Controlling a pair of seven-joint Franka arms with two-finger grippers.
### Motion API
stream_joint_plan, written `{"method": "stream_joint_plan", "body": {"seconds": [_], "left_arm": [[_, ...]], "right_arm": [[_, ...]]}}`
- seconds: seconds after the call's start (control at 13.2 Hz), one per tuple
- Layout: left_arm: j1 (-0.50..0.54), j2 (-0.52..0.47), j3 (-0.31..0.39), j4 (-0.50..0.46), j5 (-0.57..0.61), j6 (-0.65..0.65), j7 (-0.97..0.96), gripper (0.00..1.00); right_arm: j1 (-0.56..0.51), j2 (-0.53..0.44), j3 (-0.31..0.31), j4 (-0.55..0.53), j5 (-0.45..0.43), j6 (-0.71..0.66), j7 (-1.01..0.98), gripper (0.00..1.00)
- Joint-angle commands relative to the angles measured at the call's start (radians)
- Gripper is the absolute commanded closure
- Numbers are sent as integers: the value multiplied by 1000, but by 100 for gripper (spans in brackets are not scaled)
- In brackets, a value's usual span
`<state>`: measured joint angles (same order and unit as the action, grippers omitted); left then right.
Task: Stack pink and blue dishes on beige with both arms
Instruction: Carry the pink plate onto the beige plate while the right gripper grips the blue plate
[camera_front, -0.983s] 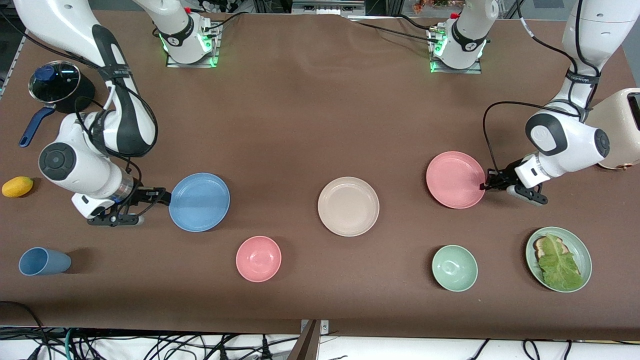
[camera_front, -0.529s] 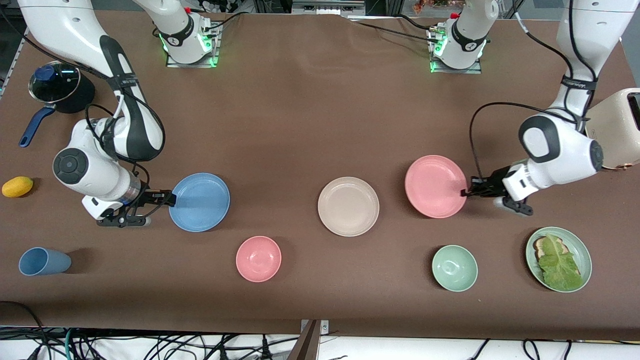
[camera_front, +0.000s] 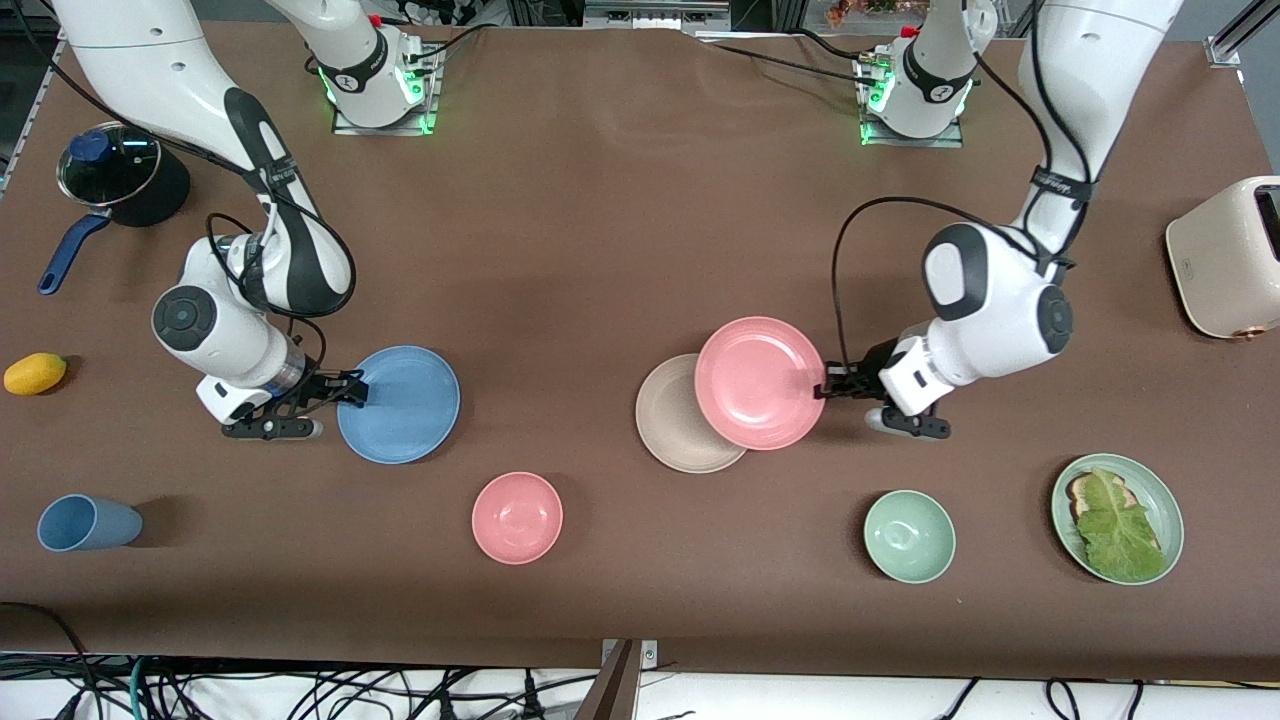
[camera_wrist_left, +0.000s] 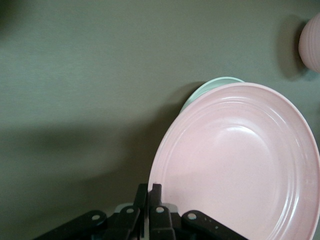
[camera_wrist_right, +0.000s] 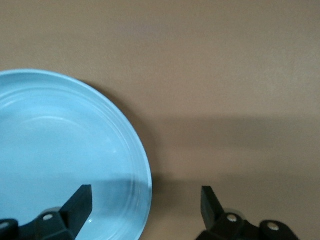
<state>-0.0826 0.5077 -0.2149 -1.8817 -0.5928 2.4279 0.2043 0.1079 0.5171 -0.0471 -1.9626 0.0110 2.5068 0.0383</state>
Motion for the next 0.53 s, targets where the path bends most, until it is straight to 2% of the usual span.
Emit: {"method": "stream_joint_plan", "body": {"seconds": [0.0, 0.45], "left_arm": [[-67, 73, 9, 55, -25, 74, -54, 100], [-149, 158, 11, 99, -27, 175, -141, 100]], "right_arm": [[-5, -2, 7, -18, 15, 20, -18, 17], [-7, 9, 7, -24, 15, 20, -20, 44]]}}
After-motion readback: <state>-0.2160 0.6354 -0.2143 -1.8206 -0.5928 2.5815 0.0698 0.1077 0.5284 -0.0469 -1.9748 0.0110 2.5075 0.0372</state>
